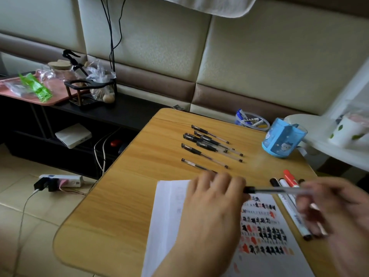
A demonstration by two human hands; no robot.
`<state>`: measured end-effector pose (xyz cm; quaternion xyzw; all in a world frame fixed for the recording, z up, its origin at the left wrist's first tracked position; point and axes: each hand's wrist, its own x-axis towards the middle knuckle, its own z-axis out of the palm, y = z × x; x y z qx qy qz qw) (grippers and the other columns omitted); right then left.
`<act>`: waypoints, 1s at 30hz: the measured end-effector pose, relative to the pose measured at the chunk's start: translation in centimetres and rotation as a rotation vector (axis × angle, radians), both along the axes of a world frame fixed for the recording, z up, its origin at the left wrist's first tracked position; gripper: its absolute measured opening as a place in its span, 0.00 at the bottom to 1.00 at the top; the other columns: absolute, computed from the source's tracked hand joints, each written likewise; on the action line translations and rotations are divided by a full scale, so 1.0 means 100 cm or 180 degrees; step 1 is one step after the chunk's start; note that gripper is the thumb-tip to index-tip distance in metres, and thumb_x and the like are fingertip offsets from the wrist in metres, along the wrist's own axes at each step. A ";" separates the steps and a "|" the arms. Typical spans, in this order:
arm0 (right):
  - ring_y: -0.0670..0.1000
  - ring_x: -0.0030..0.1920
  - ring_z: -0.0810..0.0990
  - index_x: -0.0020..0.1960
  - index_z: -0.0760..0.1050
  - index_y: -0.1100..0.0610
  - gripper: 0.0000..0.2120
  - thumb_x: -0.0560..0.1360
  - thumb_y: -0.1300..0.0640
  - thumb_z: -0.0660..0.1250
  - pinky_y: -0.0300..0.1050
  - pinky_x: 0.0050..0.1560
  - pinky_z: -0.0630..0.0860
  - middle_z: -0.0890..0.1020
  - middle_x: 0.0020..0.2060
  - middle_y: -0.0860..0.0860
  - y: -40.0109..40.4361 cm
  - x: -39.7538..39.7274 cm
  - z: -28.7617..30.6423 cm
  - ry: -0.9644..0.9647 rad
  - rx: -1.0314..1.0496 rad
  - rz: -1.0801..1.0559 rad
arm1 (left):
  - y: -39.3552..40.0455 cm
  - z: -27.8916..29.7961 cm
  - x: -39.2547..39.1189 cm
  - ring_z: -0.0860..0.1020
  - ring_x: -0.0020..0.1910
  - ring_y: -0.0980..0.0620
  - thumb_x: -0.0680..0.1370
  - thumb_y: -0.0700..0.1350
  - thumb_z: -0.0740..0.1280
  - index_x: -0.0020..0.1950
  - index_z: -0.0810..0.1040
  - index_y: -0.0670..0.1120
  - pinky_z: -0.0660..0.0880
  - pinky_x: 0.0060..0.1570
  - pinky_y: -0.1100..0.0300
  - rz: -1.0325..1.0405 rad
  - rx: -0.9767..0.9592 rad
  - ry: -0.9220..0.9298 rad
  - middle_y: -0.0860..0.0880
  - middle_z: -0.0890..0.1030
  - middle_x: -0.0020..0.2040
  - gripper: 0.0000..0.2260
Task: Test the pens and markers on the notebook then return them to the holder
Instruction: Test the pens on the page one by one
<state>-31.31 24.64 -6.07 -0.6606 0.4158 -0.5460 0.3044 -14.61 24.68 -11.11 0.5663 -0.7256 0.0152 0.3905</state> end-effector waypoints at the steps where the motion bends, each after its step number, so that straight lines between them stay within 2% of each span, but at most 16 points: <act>1: 0.47 0.22 0.74 0.38 0.79 0.49 0.12 0.67 0.40 0.71 0.34 0.20 0.68 0.78 0.25 0.51 0.006 0.001 -0.004 -0.0560 0.0259 0.0133 | 0.003 0.002 -0.004 0.75 0.47 0.52 0.78 0.53 0.58 0.54 0.72 0.54 0.75 0.45 0.58 -0.0345 0.0019 -0.0037 0.55 0.77 0.47 0.09; 2: 0.48 0.20 0.72 0.36 0.78 0.50 0.17 0.62 0.36 0.72 0.34 0.20 0.66 0.76 0.23 0.53 0.010 0.004 -0.009 -0.0764 0.0494 0.0203 | 0.006 0.003 -0.009 0.74 0.43 0.52 0.77 0.50 0.59 0.53 0.72 0.52 0.74 0.41 0.57 -0.0670 0.0085 -0.0061 0.54 0.76 0.44 0.06; 4: 0.47 0.18 0.68 0.36 0.76 0.53 0.28 0.54 0.29 0.74 0.33 0.20 0.64 0.72 0.19 0.54 0.012 0.013 -0.019 -0.0544 0.0692 0.0238 | 0.014 0.004 -0.016 0.75 0.42 0.50 0.77 0.45 0.59 0.53 0.75 0.51 0.75 0.41 0.55 -0.1250 0.0374 0.0159 0.51 0.77 0.43 0.08; 5: 0.47 0.17 0.66 0.35 0.75 0.54 0.30 0.54 0.28 0.74 0.33 0.20 0.64 0.70 0.18 0.54 0.012 0.015 -0.025 -0.0466 0.0672 0.0250 | 0.017 0.006 -0.018 0.77 0.43 0.50 0.77 0.45 0.59 0.53 0.75 0.52 0.76 0.43 0.55 -0.1482 0.0617 0.0385 0.51 0.79 0.43 0.09; 7: 0.46 0.16 0.63 0.34 0.73 0.54 0.28 0.58 0.29 0.73 0.32 0.21 0.62 0.68 0.17 0.51 0.012 0.013 -0.032 -0.0469 0.0683 0.0377 | 0.021 0.009 -0.015 0.79 0.44 0.56 0.79 0.44 0.60 0.56 0.76 0.51 0.76 0.46 0.63 -0.1779 0.0915 0.0724 0.52 0.83 0.46 0.09; 9: 0.47 0.18 0.62 0.34 0.72 0.53 0.24 0.63 0.32 0.72 0.34 0.22 0.60 0.66 0.18 0.50 0.010 0.006 -0.036 -0.0440 0.0789 0.0689 | 0.022 0.011 -0.010 0.77 0.42 0.63 0.80 0.43 0.62 0.58 0.78 0.52 0.69 0.42 0.75 -0.1912 0.1035 0.0862 0.56 0.82 0.47 0.10; 13: 0.48 0.20 0.62 0.37 0.72 0.50 0.18 0.71 0.36 0.69 0.38 0.21 0.59 0.66 0.22 0.46 0.007 -0.004 -0.041 -0.0092 0.0702 0.1146 | 0.024 0.013 -0.006 0.72 0.34 0.70 0.80 0.46 0.63 0.51 0.76 0.57 0.63 0.36 0.77 -0.2079 0.1222 0.0865 0.62 0.78 0.35 0.05; 16: 0.47 0.21 0.62 0.37 0.72 0.49 0.16 0.73 0.38 0.67 0.39 0.21 0.60 0.67 0.24 0.44 0.004 -0.009 -0.039 -0.0012 0.0639 0.1357 | 0.024 0.016 -0.004 0.72 0.30 0.68 0.80 0.51 0.63 0.50 0.77 0.57 0.62 0.33 0.75 -0.2062 0.1321 0.0764 0.64 0.80 0.35 0.03; 18: 0.45 0.22 0.66 0.37 0.72 0.49 0.15 0.73 0.38 0.67 0.38 0.23 0.64 0.70 0.24 0.44 0.003 -0.010 -0.039 0.0013 0.0622 0.1445 | 0.024 0.016 -0.002 0.73 0.29 0.65 0.78 0.56 0.64 0.52 0.79 0.56 0.64 0.32 0.72 -0.2013 0.1367 0.0661 0.61 0.83 0.39 0.08; 19: 0.45 0.23 0.68 0.38 0.73 0.50 0.16 0.73 0.38 0.67 0.38 0.24 0.67 0.71 0.24 0.46 0.003 -0.010 -0.038 -0.0036 0.0622 0.1467 | 0.023 0.016 0.000 0.72 0.28 0.63 0.76 0.60 0.65 0.51 0.79 0.56 0.64 0.31 0.69 -0.1881 0.1385 0.0651 0.59 0.83 0.37 0.10; 21: 0.50 0.24 0.72 0.39 0.75 0.54 0.17 0.72 0.39 0.69 0.39 0.26 0.69 0.74 0.24 0.52 0.001 -0.011 -0.038 -0.0332 0.0700 0.1472 | 0.021 0.012 0.008 0.68 0.25 0.59 0.69 0.69 0.65 0.49 0.74 0.57 0.62 0.28 0.63 -0.1415 0.1411 0.0612 0.54 0.75 0.28 0.19; 22: 0.53 0.25 0.75 0.41 0.77 0.55 0.18 0.71 0.39 0.70 0.39 0.26 0.69 0.76 0.25 0.54 -0.001 -0.012 -0.039 -0.0422 0.0752 0.1412 | 0.021 0.010 0.013 0.67 0.26 0.58 0.68 0.71 0.63 0.48 0.71 0.57 0.62 0.28 0.60 -0.1217 0.1471 0.0580 0.53 0.72 0.27 0.21; 23: 0.57 0.27 0.77 0.42 0.78 0.56 0.19 0.69 0.39 0.71 0.40 0.25 0.70 0.79 0.27 0.57 -0.002 -0.012 -0.040 -0.0404 0.0826 0.1302 | 0.019 0.009 0.017 0.68 0.27 0.57 0.70 0.69 0.60 0.48 0.69 0.57 0.62 0.29 0.59 -0.1090 0.1578 0.0620 0.53 0.72 0.27 0.18; 25: 0.63 0.28 0.77 0.39 0.79 0.57 0.18 0.66 0.41 0.74 0.42 0.24 0.71 0.81 0.28 0.59 -0.005 -0.013 -0.045 -0.0091 0.0972 0.1025 | 0.016 0.004 0.027 0.69 0.28 0.56 0.76 0.58 0.54 0.48 0.68 0.57 0.66 0.30 0.56 -0.0833 0.1812 0.0732 0.54 0.73 0.29 0.08; 27: 0.58 0.23 0.74 0.35 0.77 0.57 0.16 0.68 0.46 0.75 0.40 0.23 0.69 0.79 0.24 0.57 -0.005 -0.011 -0.055 0.0272 0.1027 0.0784 | 0.013 0.000 0.031 0.70 0.29 0.55 0.77 0.50 0.51 0.49 0.67 0.57 0.73 0.33 0.50 -0.0595 0.1867 0.0640 0.53 0.73 0.31 0.07; 30: 0.52 0.20 0.72 0.33 0.74 0.57 0.11 0.71 0.59 0.74 0.41 0.22 0.69 0.77 0.21 0.55 -0.005 -0.008 -0.069 0.0375 0.1051 0.0680 | 0.013 -0.004 0.030 0.74 0.35 0.52 0.80 0.48 0.52 0.54 0.65 0.57 0.75 0.40 0.48 -0.0327 0.1745 0.0129 0.53 0.76 0.38 0.06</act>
